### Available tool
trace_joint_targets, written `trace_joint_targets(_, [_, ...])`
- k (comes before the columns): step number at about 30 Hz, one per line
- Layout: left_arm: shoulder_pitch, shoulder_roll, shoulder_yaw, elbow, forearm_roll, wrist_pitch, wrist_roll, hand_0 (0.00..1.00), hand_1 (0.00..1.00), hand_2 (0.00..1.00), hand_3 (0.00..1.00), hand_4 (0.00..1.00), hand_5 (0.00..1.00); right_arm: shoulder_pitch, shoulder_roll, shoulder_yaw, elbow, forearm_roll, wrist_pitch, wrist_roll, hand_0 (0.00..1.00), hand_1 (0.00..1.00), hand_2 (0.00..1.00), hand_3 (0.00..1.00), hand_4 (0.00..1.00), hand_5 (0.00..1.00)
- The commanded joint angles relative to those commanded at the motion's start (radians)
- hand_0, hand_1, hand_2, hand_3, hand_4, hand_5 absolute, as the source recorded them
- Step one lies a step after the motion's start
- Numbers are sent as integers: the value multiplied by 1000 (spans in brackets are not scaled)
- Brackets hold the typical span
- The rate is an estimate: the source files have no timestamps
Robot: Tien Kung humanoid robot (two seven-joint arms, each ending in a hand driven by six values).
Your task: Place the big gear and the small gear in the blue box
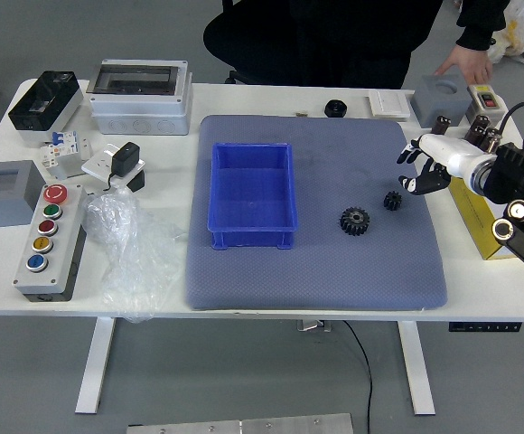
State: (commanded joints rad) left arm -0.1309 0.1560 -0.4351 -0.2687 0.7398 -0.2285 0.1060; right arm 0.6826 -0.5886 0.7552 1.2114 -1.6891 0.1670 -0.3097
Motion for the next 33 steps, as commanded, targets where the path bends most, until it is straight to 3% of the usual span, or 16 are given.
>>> trace_joint_targets(33, [-6,-28,10,-1,-4,0,-1,859,826,828,781,594,371,64,57,-61,-183,72,11,64,564,549,729,712,620,183])
